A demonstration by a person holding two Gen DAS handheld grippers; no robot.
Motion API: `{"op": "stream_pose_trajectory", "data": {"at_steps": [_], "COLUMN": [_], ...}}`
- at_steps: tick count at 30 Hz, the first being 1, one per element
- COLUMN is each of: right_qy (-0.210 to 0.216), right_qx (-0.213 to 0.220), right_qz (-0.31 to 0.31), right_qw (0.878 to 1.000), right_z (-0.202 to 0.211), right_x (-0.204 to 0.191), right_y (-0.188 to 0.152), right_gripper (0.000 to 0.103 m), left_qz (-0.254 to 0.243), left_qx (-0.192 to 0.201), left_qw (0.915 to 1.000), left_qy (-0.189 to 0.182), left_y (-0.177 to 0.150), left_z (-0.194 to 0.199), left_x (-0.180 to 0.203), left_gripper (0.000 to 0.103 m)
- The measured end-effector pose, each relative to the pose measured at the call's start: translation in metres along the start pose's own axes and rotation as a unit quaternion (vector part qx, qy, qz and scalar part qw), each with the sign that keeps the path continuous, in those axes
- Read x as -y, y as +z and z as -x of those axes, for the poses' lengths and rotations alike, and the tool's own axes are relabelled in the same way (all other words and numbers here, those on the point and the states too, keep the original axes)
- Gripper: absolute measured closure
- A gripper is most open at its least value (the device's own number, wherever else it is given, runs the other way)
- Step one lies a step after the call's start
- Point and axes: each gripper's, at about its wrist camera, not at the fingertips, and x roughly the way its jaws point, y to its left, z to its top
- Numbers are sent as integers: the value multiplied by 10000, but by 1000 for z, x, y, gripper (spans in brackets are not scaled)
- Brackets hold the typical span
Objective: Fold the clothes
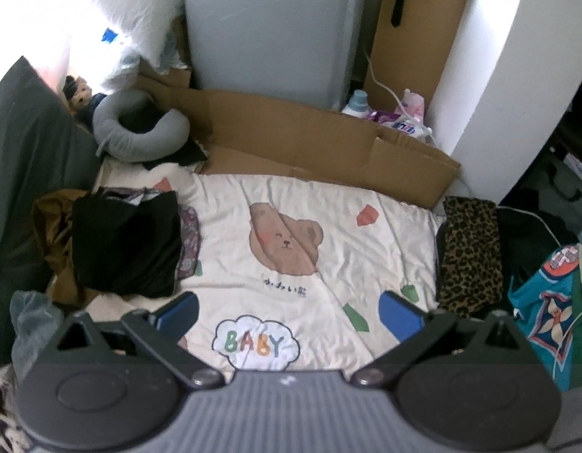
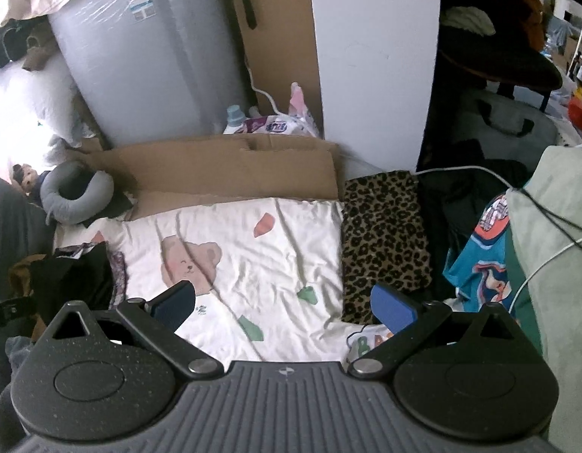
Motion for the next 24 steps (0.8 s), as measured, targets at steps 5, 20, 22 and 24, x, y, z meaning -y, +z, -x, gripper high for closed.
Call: {"op": "stream_pose_trajectory", "data": {"at_steps": [5, 20, 22, 24], "right_qy": [173, 529, 565, 581], "right_qx": [5, -92, -162, -218], "right_qz": [255, 510, 616, 767], "right_qw": [9995, 9973, 9964, 9951], "right_z": [1, -3, -3, -3], "right_x": [-11, -29, -32, -36], "right_y": [-10, -24, -27, -30], "right_gripper": [1, 1, 1, 1], "left_qz": [2, 233, 217, 335], "left_qx": [81, 117, 72, 30], "left_qw": [9998, 9993, 9992, 9989], "left_qy": [171, 267, 326, 318], "left_y": [-10, -28, -32, -35], "left_z": [7, 17, 14, 13], "left_x": [3, 3, 4, 2], "left_gripper": [0, 0, 0, 0]}}
